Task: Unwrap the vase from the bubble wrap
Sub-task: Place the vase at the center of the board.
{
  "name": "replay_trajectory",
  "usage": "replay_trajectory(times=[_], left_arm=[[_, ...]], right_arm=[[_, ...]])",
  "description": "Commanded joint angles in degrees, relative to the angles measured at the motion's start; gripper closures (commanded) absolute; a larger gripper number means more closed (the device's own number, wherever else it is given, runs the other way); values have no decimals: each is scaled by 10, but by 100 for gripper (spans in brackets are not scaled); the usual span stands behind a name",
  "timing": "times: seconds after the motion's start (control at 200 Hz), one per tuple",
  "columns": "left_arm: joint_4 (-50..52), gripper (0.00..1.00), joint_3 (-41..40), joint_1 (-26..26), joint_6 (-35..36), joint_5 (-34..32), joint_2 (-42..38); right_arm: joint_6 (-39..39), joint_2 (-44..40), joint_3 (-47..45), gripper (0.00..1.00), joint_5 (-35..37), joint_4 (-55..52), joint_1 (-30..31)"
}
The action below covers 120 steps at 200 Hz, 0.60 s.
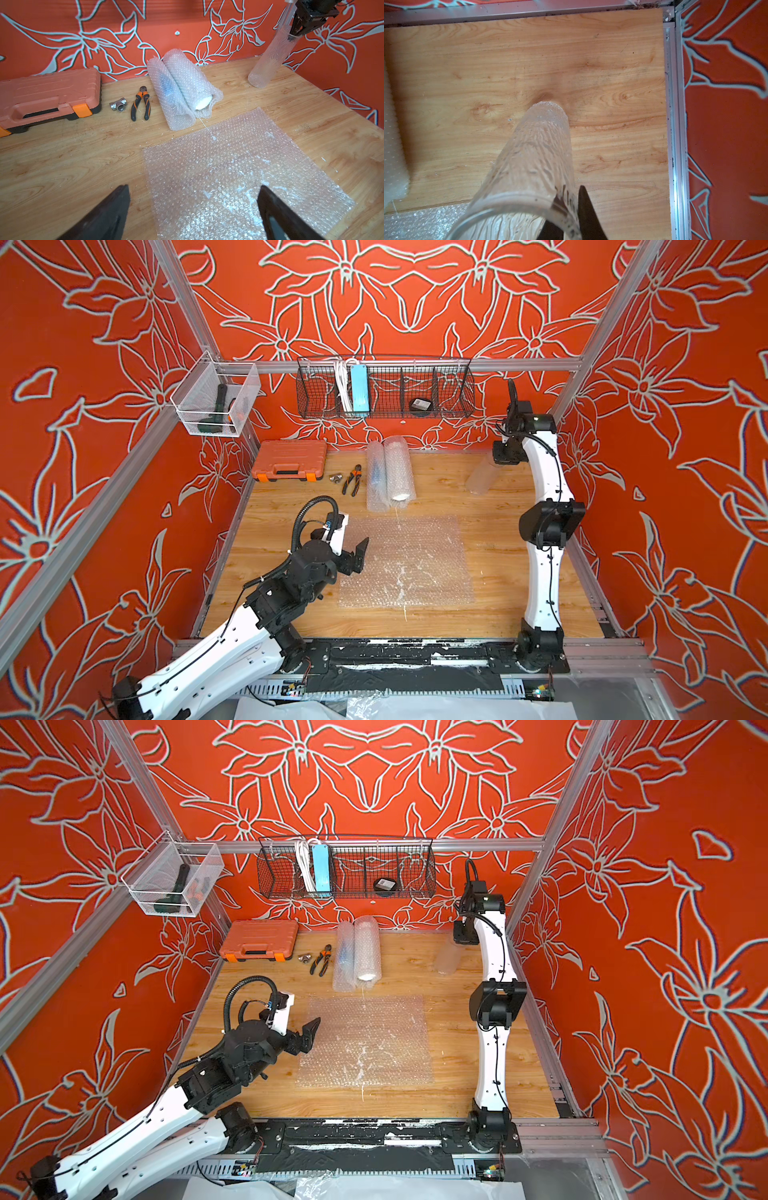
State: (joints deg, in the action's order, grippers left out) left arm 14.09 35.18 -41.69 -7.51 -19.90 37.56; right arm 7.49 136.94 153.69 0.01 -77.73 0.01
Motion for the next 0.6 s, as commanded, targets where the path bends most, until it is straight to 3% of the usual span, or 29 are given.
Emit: replay_trajectory(times=[0.0,0.325,0.596], left_arm=[[0,7,-2,0,2,-8,-3],[0,7,-1,0,2,-7,2],[2,7,-1,0,2,-7,3]], right_arm=[[4,3,23,100,8,8,-5],[19,9,35,94,-19,29,-12],[37,11,39,78,-42,52,-15]])
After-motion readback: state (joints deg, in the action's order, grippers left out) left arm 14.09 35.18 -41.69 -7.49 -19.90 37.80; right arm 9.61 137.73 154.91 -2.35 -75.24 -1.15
